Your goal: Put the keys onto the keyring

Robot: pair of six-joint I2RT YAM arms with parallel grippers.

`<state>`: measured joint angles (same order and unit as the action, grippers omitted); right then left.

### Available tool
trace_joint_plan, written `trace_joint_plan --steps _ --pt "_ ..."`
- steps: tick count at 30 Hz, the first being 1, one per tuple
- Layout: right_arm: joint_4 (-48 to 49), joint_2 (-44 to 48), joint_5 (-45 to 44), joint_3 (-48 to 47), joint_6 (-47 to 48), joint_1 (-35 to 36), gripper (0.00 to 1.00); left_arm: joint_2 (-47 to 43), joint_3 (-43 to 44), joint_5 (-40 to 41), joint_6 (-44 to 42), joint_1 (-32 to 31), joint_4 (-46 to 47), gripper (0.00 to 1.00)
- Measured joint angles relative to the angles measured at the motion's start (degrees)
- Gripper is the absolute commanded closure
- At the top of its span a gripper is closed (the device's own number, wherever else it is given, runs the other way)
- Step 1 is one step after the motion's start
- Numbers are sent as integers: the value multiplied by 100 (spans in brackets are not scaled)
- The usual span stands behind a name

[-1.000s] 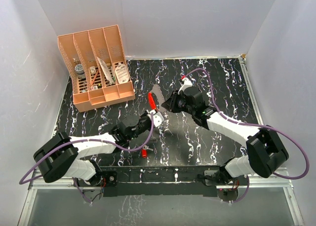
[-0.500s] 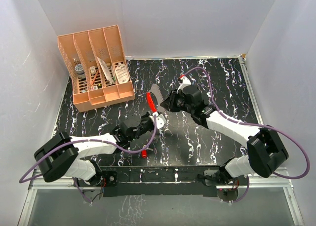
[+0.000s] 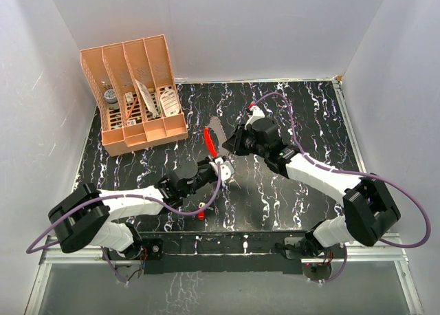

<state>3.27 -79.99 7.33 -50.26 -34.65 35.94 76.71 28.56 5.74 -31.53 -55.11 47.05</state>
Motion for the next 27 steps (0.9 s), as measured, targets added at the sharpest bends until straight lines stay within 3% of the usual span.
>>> trace_joint_plan --steps 27 --pt "-59 -74 -166 -22 -138 44 100 92 2 387 -249 -186 48 100"
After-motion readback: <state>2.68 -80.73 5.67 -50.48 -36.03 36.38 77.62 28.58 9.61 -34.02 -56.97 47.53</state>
